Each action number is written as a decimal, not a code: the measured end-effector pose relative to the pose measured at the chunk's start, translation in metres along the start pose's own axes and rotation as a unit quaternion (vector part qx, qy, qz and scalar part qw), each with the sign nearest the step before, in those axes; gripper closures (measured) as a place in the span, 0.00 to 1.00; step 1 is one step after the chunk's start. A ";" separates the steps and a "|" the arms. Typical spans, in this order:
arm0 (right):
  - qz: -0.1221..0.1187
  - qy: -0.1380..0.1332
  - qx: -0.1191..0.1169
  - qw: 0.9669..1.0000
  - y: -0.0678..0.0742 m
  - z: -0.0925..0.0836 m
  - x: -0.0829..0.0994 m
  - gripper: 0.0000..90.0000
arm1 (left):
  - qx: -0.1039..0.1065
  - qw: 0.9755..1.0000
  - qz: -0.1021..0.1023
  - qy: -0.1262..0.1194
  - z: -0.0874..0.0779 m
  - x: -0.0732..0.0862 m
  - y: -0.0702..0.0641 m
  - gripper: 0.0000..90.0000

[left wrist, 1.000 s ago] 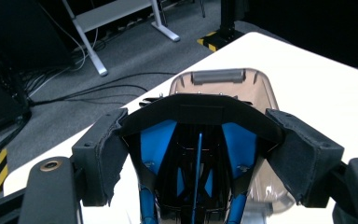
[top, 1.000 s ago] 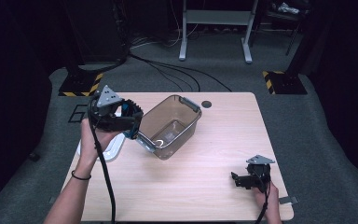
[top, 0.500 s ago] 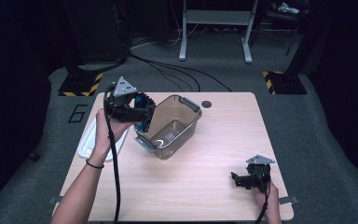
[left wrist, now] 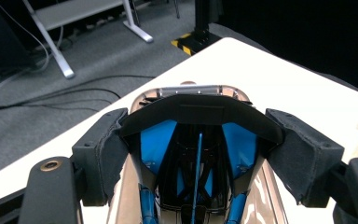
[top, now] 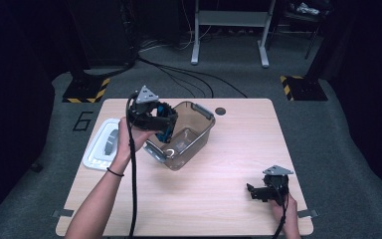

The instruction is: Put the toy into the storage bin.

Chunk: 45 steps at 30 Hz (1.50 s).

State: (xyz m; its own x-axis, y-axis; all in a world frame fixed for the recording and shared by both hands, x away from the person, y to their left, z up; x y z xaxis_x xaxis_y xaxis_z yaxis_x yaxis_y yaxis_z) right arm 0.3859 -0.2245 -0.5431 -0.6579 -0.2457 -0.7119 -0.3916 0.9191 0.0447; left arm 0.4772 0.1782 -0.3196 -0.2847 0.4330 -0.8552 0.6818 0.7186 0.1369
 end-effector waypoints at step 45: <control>0.000 0.000 0.000 1.000 0.000 0.000 0.000 0.00 | 0.053 0.994 -0.033 0.090 0.057 0.061 0.004 0.28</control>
State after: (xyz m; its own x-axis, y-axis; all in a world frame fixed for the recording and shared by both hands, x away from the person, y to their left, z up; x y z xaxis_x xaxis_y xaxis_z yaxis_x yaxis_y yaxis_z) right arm 0.3859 -0.2244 -0.5431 -0.6582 -0.2453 -0.7118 -0.3915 0.9190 0.0454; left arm 0.5010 0.1769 -0.3996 -0.4412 0.4843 -0.7555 0.7217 0.6918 0.0219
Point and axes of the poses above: each handheld gripper's, and its own axes: z roughly forward along the jaws, x roughly out of its underside, y roughly to its left, the point moved 2 cm from there along z, roughly forward along the jaws, and after that the axes turned 4 degrees about z, right-handed, at the moved point
